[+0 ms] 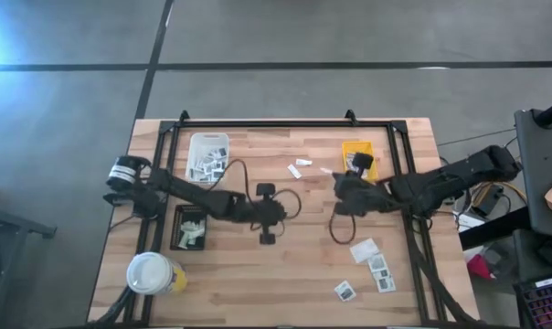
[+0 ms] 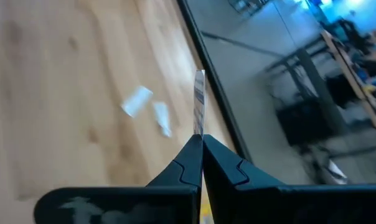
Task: Pick & Place First Aid Supplies
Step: Put the blue bandage pack into the yellow bin
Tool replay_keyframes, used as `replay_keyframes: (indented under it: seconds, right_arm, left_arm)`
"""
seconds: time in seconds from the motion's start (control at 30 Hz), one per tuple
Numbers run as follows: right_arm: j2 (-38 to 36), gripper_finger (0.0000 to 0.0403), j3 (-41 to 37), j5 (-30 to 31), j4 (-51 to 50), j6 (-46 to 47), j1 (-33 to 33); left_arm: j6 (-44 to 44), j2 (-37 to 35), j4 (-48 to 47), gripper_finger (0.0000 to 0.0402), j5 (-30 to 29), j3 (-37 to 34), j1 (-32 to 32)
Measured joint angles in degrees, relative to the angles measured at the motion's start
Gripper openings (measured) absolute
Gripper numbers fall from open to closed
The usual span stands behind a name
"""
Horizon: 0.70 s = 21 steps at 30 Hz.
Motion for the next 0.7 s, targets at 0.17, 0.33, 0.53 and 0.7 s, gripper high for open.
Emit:
replay_keyframes:
  seconds: [0.17, 0.33, 0.53, 0.7]
  right_arm:
    - [-0.13, 0.0008, 0.0, -0.01, -1.44, -3.89, -6.46]
    - [-0.29, 0.0008, 0.0, -0.03, -1.71, -7.42, -11.9]
    - [-0.33, 0.0008, 0.0, -0.05, -2.16, -8.46, -16.75]
    - [-0.33, 0.0008, 0.0, -0.12, -2.6, -8.51, -19.09]
  left_arm:
    - [5.82, -1.68, 1.89, 0.0, 4.21, -0.02, 5.53]
    - [10.87, -2.75, 2.17, 0.0, 4.16, -0.02, 11.15]
    - [13.95, -2.99, 1.25, 0.0, 7.02, -0.11, 15.67]
    - [13.78, -4.29, -2.9, 0.0, 7.17, -0.13, 16.38]
